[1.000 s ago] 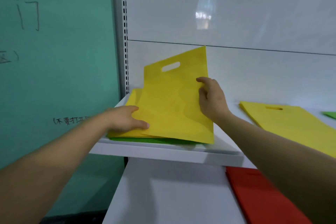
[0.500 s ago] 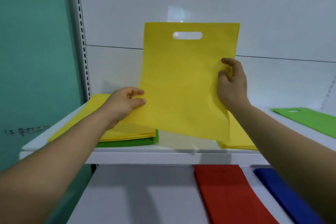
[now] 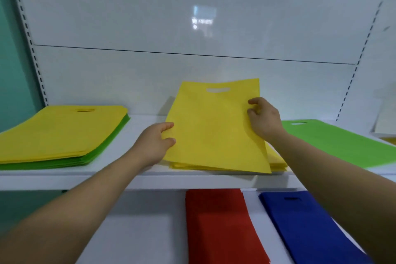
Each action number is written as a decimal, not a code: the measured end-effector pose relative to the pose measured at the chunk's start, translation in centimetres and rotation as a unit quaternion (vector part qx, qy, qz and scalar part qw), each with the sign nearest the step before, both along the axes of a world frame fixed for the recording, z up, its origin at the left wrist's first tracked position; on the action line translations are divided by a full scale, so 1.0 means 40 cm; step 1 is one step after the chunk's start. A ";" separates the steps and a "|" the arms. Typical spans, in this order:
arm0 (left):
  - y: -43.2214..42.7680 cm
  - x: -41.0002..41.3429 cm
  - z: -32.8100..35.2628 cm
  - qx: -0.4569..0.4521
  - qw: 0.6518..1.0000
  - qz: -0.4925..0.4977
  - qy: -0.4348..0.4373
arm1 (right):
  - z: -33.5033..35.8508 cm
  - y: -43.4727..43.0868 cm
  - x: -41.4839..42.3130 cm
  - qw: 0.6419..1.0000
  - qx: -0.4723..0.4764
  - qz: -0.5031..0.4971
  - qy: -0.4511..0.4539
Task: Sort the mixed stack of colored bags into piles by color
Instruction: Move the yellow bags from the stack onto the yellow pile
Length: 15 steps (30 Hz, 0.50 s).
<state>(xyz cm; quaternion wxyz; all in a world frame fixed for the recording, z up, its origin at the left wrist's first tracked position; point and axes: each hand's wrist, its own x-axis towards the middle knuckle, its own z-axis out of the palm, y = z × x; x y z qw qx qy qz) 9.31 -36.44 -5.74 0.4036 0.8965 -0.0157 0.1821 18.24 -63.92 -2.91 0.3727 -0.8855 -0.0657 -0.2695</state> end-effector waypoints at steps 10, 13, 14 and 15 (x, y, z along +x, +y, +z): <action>-0.078 -0.015 -0.045 0.137 0.989 0.004 0.063 | -0.056 -0.061 0.084 0.969 -0.134 0.035 0.207; -0.077 -0.027 -0.049 0.179 0.978 -0.030 0.103 | -0.070 -0.079 0.091 0.956 -0.116 0.057 0.265; -0.080 -0.034 -0.050 0.189 0.975 -0.034 0.115 | -0.074 -0.084 0.092 0.953 -0.119 0.061 0.272; -0.083 -0.040 -0.051 0.199 0.971 -0.036 0.124 | -0.077 -0.086 0.093 0.950 -0.133 0.061 0.275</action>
